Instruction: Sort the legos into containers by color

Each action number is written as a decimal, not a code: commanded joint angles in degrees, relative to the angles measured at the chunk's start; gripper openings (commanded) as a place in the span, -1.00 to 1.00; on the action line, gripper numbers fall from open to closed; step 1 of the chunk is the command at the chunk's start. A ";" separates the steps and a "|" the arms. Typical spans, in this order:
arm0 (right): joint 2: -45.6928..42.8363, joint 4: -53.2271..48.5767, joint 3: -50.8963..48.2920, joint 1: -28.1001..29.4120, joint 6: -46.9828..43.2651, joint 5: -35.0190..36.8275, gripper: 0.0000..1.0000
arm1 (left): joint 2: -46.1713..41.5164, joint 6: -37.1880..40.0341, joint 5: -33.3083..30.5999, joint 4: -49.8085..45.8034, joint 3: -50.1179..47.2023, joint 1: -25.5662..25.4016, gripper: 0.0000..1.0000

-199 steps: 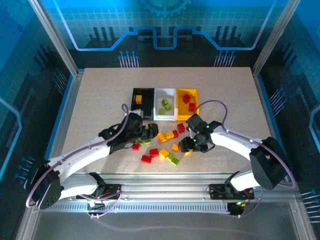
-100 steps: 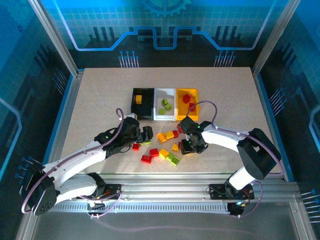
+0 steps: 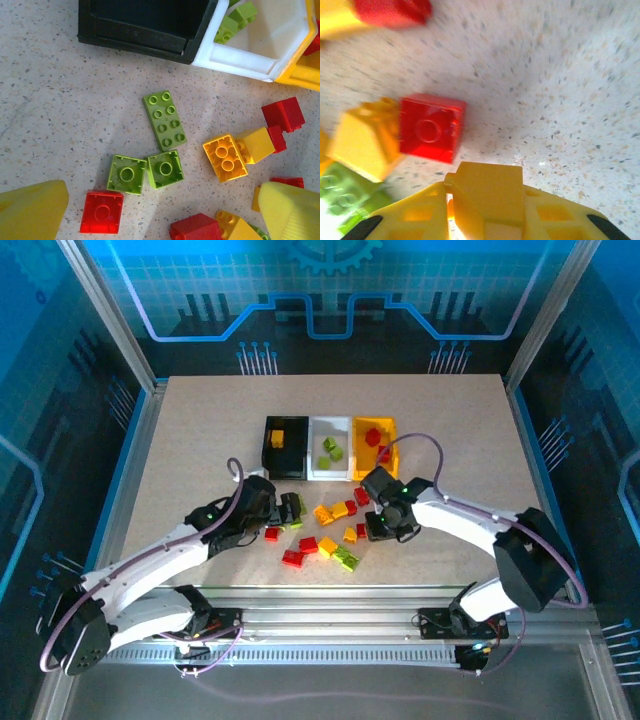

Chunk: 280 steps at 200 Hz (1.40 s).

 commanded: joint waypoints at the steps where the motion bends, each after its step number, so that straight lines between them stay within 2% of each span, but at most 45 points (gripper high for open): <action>1: -1.81 -2.70 7.24 0.93 -1.40 0.53 -0.42 | -2.19 -1.72 -2.81 -2.73 -1.27 0.54 0.98; 31: 7.17 -0.26 20.60 2.53 -1.86 -1.49 -0.42 | -5.26 -2.90 -3.88 -3.79 -3.60 0.95 0.98; 70: 26.05 1.39 43.35 3.49 -2.47 -2.32 -0.39 | -8.89 -3.17 -3.03 -4.16 -5.98 1.28 0.98; 126: 51.49 -6.43 76.32 3.23 -1.48 -1.57 -0.34 | -10.08 -4.06 -1.53 -3.57 -7.91 1.63 0.98; 153: 58.49 -9.16 85.27 2.61 -0.68 -1.93 -0.24 | -9.93 -3.95 -0.81 -2.87 -8.18 1.72 0.98; 165: 59.57 -8.54 86.59 2.27 -0.84 -3.22 -0.14 | -9.92 -3.78 -0.86 -2.81 -8.22 1.72 0.98; 183: 59.38 -6.77 86.84 2.16 -1.31 -4.48 0.18 | -9.91 -3.14 -0.57 -2.61 -8.22 1.73 0.98; 193: 58.65 -6.27 86.75 2.07 -1.59 -4.64 0.26 | -9.82 -2.92 -0.47 -2.61 -8.09 1.73 0.98; 226: 53.40 -4.20 83.01 2.07 -1.82 -4.60 0.34 | -8.92 -2.42 -0.59 -2.14 -8.16 1.76 0.98; 247: 46.24 -0.03 73.89 1.95 -1.31 -3.82 0.38 | -6.05 -1.00 0.40 -1.01 -7.91 1.73 0.98; 280: 35.21 6.50 57.83 1.75 0.80 -3.24 0.38 | 5.10 2.01 1.72 -1.25 -4.60 1.74 0.97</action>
